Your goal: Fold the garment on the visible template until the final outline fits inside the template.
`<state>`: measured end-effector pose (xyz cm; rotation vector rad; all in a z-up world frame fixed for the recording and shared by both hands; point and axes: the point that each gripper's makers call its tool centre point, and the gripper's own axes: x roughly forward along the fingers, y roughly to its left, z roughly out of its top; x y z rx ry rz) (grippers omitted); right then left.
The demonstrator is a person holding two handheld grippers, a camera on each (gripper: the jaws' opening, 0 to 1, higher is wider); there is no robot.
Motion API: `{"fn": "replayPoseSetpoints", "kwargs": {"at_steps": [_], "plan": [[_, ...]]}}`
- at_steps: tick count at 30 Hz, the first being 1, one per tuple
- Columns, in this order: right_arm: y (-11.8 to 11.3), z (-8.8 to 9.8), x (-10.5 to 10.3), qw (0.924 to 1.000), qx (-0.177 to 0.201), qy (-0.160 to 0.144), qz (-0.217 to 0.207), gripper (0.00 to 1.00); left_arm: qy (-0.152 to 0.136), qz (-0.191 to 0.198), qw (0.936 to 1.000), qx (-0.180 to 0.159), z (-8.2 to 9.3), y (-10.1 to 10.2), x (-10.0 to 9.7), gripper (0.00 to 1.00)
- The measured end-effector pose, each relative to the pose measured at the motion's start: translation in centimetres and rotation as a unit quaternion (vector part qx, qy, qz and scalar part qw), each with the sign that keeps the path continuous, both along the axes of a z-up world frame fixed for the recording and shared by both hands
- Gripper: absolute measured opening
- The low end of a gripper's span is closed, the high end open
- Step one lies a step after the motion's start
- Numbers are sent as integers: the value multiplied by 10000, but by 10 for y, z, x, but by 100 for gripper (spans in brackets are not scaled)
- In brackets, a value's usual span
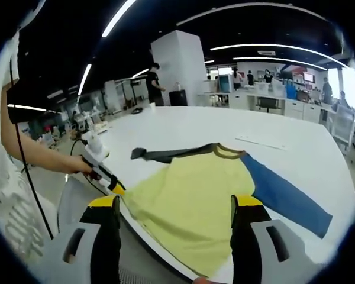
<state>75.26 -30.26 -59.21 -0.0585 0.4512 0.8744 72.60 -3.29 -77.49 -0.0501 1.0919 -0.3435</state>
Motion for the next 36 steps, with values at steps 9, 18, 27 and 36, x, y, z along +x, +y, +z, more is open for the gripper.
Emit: {"fn": "replayPoseSetpoints", "kwargs": {"at_steps": [9,18,27,36], "plan": [[2,0,0,10000,-16,-29,47,76,27,-586,9956,730,-4,-4,-3,0],[-1,-6,-2,10000,-65,26,52,76,243,-569,9961,624,-4,-1,-24,0],[-4,-5,0,10000,-75,-2,26,76,-514,-888,9915,797,18,0,-6,1],[-1,-12,-2,9999,-111,92,48,76,-1680,521,9742,1415,62,91,52,36]]}}
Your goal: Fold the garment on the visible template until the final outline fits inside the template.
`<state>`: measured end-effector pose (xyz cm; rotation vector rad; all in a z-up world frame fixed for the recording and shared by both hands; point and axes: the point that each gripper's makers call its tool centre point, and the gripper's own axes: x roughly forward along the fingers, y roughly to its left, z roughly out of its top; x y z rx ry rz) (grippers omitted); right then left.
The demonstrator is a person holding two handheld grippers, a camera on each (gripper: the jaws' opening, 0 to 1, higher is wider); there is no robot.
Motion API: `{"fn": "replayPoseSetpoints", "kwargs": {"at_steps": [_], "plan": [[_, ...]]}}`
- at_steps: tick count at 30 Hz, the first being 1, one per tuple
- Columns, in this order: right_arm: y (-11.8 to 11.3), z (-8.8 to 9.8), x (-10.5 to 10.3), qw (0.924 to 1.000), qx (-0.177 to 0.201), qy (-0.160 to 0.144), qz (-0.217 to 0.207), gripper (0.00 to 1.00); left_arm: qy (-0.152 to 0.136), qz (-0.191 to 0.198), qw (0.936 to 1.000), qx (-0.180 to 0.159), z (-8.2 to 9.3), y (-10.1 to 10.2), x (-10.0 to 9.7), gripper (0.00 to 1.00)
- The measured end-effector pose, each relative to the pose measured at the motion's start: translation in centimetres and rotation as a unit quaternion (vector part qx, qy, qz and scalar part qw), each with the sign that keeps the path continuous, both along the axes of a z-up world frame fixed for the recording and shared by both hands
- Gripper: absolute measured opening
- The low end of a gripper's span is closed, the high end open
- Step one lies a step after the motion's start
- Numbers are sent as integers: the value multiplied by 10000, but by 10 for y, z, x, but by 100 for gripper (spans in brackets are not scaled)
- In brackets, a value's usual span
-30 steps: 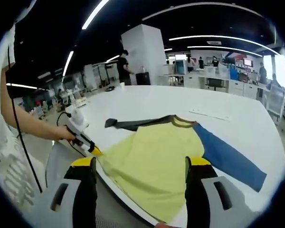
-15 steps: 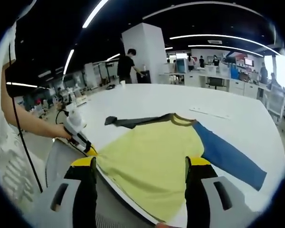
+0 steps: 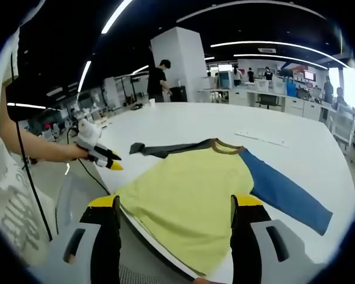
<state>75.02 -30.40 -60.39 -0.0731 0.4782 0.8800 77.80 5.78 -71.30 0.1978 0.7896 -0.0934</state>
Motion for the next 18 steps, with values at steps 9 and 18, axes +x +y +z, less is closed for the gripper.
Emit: {"fn": "replayPoseSetpoints", "kwargs": {"at_steps": [9,18], "plan": [[-1,1,1,10000,-22,10,-29,76,-151,480,9983,279,2,53,32,47],[-9,-2,1,9997,-153,110,-122,76,60,394,9977,552,-20,86,45,40]]}}
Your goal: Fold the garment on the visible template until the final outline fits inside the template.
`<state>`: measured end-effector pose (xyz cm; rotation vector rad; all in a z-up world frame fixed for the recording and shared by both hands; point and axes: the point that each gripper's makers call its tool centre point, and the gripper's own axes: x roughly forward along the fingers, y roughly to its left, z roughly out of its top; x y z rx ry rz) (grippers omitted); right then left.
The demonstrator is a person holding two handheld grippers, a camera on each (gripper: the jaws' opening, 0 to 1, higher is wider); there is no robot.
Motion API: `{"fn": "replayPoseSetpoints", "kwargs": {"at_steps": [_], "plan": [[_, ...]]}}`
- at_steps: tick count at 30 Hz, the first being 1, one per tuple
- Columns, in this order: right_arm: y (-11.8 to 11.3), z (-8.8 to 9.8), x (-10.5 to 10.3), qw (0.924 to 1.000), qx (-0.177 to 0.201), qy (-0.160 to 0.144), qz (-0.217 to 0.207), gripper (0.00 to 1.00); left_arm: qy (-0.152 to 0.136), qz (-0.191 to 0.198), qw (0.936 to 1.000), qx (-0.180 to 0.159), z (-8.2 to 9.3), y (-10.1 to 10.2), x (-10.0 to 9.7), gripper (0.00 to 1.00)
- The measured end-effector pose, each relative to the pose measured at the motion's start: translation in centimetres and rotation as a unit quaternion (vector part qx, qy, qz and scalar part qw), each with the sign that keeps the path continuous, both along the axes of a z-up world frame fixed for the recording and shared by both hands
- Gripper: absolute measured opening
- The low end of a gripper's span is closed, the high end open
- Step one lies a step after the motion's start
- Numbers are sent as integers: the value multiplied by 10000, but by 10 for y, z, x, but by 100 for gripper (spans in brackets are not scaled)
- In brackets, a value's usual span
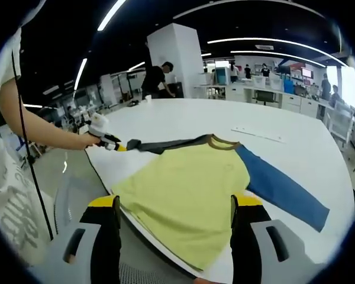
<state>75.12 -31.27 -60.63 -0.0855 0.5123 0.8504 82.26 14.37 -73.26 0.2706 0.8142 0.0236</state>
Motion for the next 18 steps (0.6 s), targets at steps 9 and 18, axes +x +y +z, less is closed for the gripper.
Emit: {"fn": "replayPoseSetpoints", "kwargs": {"at_steps": [9,18], "plan": [[9,-4,2,9999,-59,76,63,76,311,-178,9994,20,-18,16,10,32],[17,-8,5,9998,-70,144,89,76,577,-715,9946,475,-33,15,18,7]]}}
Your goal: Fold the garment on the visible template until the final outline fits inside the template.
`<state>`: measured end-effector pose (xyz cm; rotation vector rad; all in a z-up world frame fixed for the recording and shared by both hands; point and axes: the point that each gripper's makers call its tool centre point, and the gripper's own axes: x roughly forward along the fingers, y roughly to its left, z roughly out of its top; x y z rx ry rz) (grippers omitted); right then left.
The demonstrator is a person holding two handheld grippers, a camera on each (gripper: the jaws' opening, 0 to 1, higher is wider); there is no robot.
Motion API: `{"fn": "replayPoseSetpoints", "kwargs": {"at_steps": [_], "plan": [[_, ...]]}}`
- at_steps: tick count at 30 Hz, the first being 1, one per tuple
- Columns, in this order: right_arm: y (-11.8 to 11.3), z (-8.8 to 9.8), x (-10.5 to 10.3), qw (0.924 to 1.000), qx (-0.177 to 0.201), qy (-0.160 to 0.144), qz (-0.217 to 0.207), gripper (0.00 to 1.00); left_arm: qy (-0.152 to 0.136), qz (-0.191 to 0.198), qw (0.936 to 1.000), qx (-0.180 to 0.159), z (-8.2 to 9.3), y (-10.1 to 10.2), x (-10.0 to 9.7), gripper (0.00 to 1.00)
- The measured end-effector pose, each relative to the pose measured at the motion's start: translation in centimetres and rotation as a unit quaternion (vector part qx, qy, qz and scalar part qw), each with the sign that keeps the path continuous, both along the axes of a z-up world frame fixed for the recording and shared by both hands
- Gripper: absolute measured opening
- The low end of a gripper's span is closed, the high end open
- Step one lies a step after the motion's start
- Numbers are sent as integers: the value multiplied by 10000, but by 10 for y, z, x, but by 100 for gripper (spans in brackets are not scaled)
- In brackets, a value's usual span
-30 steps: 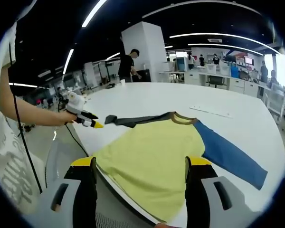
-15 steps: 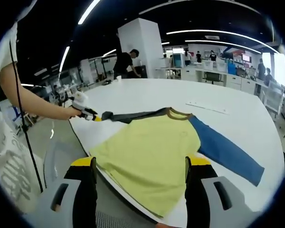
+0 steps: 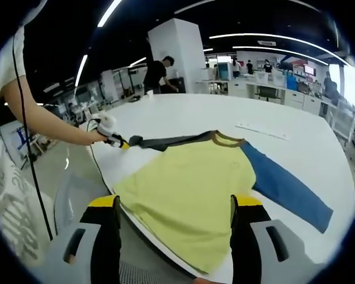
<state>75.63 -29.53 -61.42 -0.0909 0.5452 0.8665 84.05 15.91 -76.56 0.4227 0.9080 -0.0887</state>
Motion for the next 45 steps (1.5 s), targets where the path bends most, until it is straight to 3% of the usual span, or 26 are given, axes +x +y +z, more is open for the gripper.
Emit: {"fn": "replayPoseSetpoints", "kwargs": {"at_steps": [4,5,6,7,10,15,23,30,34,36,37,39,40,41,42,43,44,45], "plan": [[3,0,3,10000,6,-4,-1,76,74,-36,10000,-26,-1,-1,2,0],[3,0,4,10000,14,-5,-4,76,155,-33,9998,-146,-4,-4,0,0],[4,1,4,10000,30,0,-4,76,42,-61,10000,-62,-1,-2,4,0],[5,1,5,10000,34,3,-1,76,103,-72,9999,-56,-2,-3,2,0],[7,0,5,10000,19,6,28,76,127,275,9988,-374,-2,-3,0,0],[9,1,6,10000,38,1,50,76,-225,541,9969,-518,13,5,1,0],[12,0,4,9999,60,14,87,76,-683,705,9946,-333,40,22,-1,0],[11,-1,3,9999,66,30,73,76,-1583,1222,9788,-445,103,39,5,0],[10,-3,2,9999,66,47,72,76,-1865,1352,9721,-436,133,45,6,0],[11,-3,2,9999,74,58,69,76,-1923,1498,9685,-502,142,49,6,0],[11,-3,2,9999,76,60,67,76,-2026,1679,9627,-635,147,52,6,0],[12,-4,2,9999,76,73,80,76,-1972,1835,9595,-826,143,61,9,0],[12,-4,2,9999,74,78,95,76,-1946,1757,9617,-805,139,63,11,0],[12,-4,2,9999,66,73,104,76,-1773,1226,9747,-588,132,56,12,0],[12,-4,2,9999,62,70,106,76,-1709,1040,9786,-487,128,54,13,0],[11,-4,3,9999,54,60,78,76,-1269,632,9899,27,113,50,5,0],[11,-4,3,9999,71,69,43,76,-1156,93,9924,407,106,35,2,0],[10,-5,3,9999,90,85,20,76,-1043,-139,9932,489,99,27,-1,0]]}}
